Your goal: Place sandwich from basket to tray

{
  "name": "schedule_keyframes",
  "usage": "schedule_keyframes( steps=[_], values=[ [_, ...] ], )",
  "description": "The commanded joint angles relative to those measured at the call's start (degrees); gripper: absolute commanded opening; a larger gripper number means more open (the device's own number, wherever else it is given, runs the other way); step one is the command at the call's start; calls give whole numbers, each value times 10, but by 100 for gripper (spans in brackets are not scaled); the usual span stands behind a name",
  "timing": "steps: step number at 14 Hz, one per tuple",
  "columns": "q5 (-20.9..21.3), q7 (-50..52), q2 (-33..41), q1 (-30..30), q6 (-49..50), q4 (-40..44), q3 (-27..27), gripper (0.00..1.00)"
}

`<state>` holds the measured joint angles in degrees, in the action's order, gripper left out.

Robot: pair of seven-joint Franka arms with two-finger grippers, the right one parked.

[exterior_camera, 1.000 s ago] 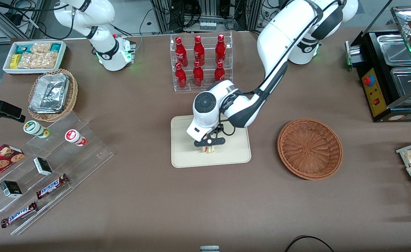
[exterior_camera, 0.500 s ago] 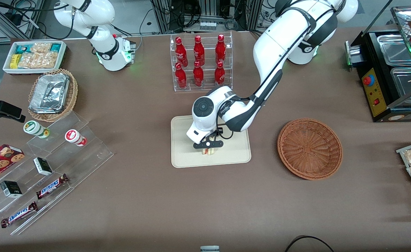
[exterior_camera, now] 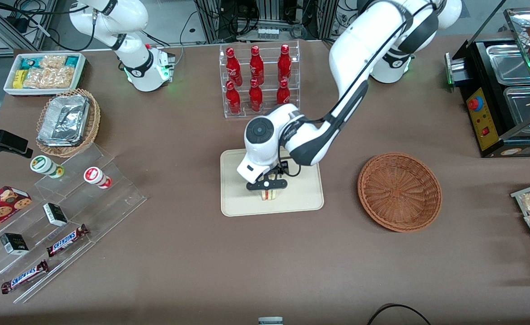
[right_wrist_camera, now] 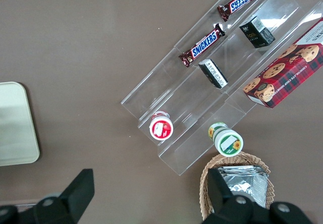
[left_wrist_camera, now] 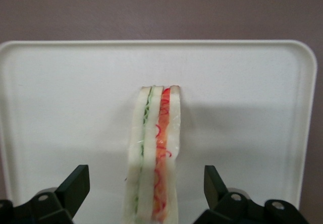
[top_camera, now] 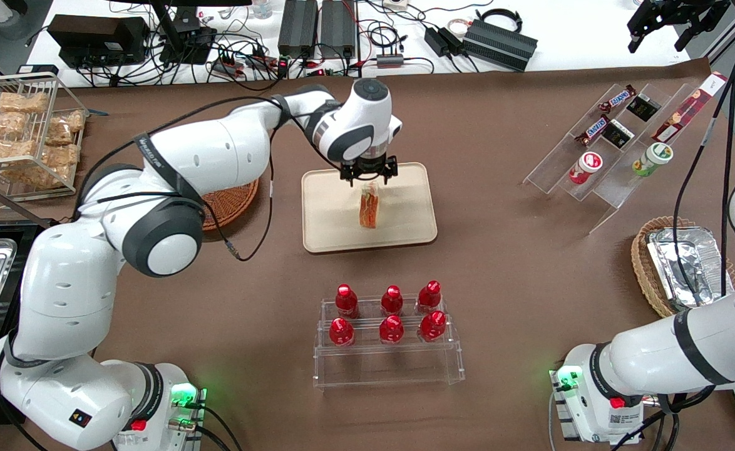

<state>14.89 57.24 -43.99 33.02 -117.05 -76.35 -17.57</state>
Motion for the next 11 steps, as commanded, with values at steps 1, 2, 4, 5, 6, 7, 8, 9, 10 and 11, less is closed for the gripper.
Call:
schedule_keyframes(
  steps=[1,2,4,5,6,7,8,9,10,11],
  values=[
    [-13,31,67,-14,50,-12,6,100],
    [-26,33,91,-30,63,-13,6,100],
    [-30,36,129,-54,110,-15,6,100],
    [-30,34,150,-70,140,-17,6,100],
    [-30,34,170,-87,165,-19,6,100],
    [-30,28,197,-101,188,-23,6,100],
    [-32,21,226,-128,201,-38,4,100],
    [-42,5,258,-152,205,-57,3,100],
    [-56,-30,294,-165,217,-84,4,100],
    [-69,-75,325,-193,225,-103,5,100]
  ],
)
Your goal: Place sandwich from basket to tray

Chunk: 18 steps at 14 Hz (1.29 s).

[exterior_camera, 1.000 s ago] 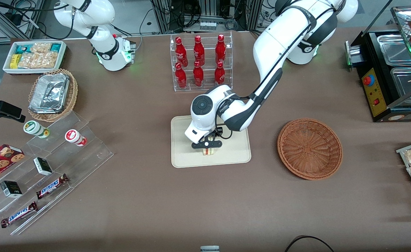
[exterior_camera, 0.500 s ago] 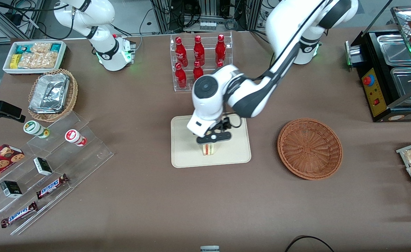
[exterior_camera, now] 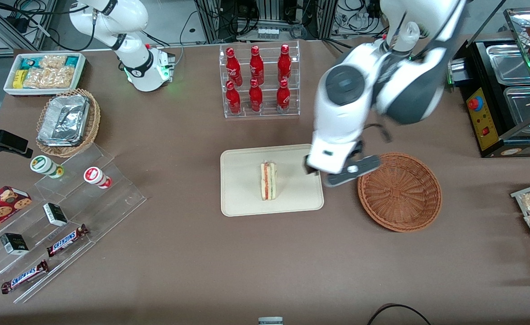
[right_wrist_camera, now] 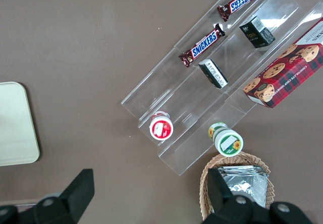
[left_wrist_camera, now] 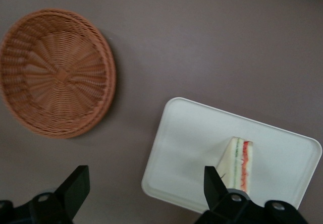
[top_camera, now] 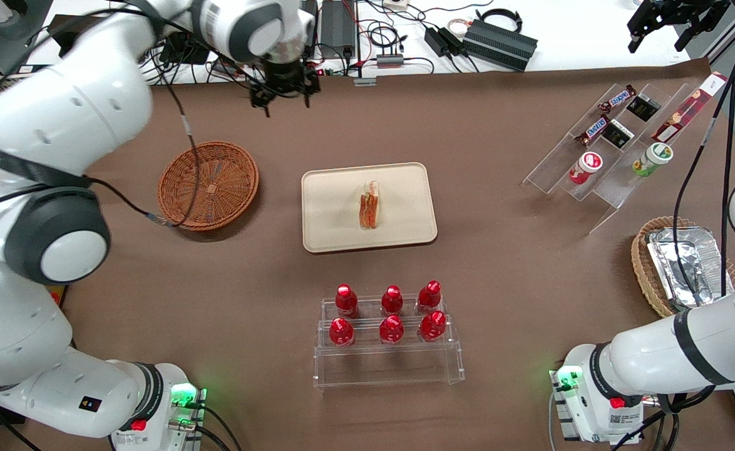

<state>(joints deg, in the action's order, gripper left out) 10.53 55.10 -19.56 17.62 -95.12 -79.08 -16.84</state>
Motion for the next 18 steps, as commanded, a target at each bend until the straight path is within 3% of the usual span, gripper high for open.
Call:
schedule_keyframes(
  steps=[1,5,10,13,15,18],
  values=[
    [-45,-108,112,-75,19,-92,-2,100],
    [-86,-315,192,-190,76,-122,2,100],
    [-130,-507,251,-181,109,-143,136,100],
    [-129,-515,255,-153,83,-154,157,100],
    [-129,-518,198,-136,92,-84,156,100],
    [-121,-522,189,-135,78,-71,155,100]
  ],
)
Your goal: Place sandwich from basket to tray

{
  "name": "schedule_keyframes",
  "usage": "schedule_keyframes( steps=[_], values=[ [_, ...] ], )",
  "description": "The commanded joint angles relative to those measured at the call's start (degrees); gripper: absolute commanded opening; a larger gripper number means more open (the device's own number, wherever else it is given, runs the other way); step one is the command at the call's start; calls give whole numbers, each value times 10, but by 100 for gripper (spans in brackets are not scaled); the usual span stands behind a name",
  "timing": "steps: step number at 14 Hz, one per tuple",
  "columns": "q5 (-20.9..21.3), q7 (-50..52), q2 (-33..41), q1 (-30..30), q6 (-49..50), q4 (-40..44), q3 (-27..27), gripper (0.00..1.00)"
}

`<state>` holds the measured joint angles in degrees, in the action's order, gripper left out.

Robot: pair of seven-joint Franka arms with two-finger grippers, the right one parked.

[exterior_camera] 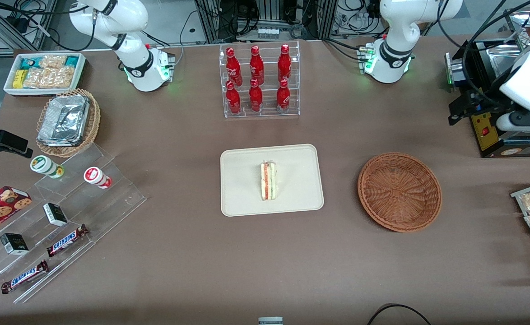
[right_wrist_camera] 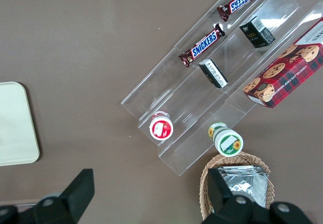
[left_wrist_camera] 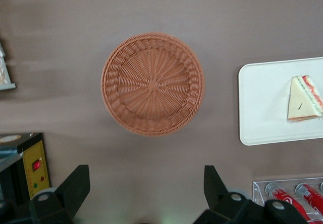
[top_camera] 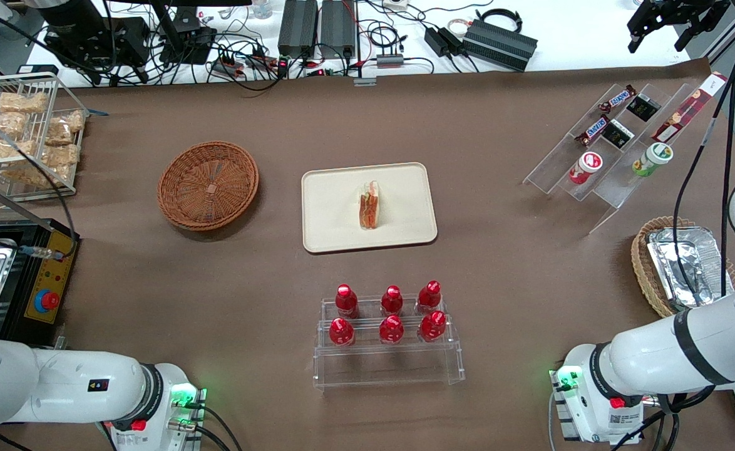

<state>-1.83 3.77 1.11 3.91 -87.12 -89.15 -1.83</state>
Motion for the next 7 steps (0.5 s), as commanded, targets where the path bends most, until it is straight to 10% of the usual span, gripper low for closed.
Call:
schedule_keyframes(
  steps=[1,7],
  values=[
    [6,-9,-18,1,-22,29,6,100],
    [12,-36,-15,-33,-22,27,6,100]
  ],
)
